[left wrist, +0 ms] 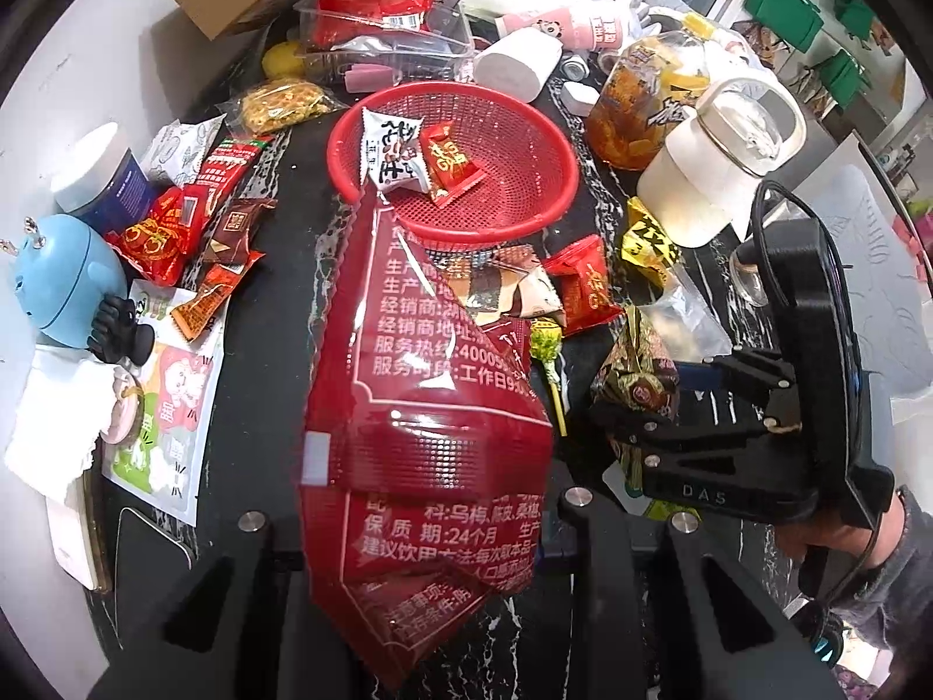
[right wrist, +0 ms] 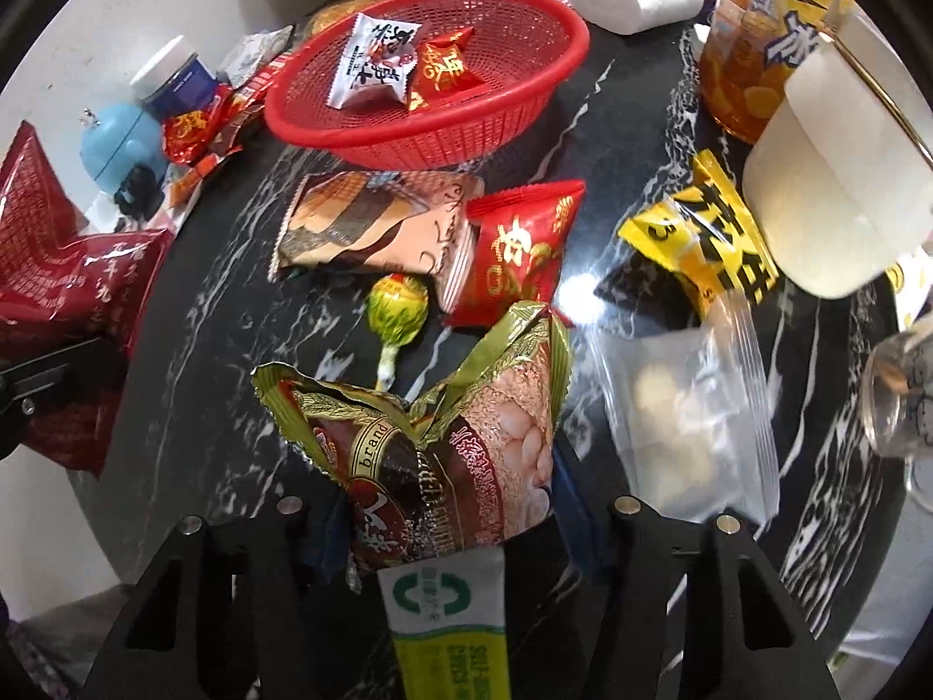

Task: Organize snacks
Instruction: 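Lift the red bag with the left gripper while the right gripper grasps the green-gold snack bag, then carry the red bag over the basket with the left gripper while the right gripper lifts the green-gold bag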

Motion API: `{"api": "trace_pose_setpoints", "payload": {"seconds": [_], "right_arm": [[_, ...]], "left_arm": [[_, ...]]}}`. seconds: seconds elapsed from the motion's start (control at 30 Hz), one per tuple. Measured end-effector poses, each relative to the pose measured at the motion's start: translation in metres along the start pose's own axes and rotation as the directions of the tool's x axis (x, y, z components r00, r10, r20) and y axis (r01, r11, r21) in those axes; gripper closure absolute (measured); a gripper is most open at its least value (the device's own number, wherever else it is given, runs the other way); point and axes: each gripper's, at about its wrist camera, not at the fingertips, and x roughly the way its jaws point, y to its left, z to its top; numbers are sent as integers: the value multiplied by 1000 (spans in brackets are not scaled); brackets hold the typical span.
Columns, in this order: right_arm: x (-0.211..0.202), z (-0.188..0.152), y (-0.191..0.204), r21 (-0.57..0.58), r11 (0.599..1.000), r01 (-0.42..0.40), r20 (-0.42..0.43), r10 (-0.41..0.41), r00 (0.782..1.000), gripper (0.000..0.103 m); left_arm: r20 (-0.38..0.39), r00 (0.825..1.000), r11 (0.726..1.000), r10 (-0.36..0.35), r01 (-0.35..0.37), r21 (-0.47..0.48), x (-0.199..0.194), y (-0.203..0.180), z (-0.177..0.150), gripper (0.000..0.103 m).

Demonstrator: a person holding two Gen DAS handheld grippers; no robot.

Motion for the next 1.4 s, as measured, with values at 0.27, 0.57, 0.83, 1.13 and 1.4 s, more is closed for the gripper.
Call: {"api": "trace_pose_setpoints", "payload": {"seconds": [0.27, 0.57, 0.83, 1.13, 1.4], "right_arm": [[-25, -22, 0, 72, 996, -44, 6, 44, 999, 46], [-62, -45, 7, 95, 994, -60, 49, 56, 997, 46], [-88, -59, 17, 96, 993, -75, 92, 66, 994, 46], [-113, -50, 20, 98, 992, -80, 141, 66, 988, 46], [-126, -14, 17, 83, 994, -66, 194, 48, 980, 46]], "left_arm": [[24, 1000, 1000, -15, 15, 27, -15, -10, -6, 76], [51, 998, 997, -42, 39, 66, -36, -20, -18, 76], [88, 994, 991, -59, 48, 121, -55, -32, -23, 76], [145, 987, 986, -65, 42, 159, -70, -33, -4, 76], [194, 979, 986, -59, 27, 166, -72, -24, 31, 76]]}}
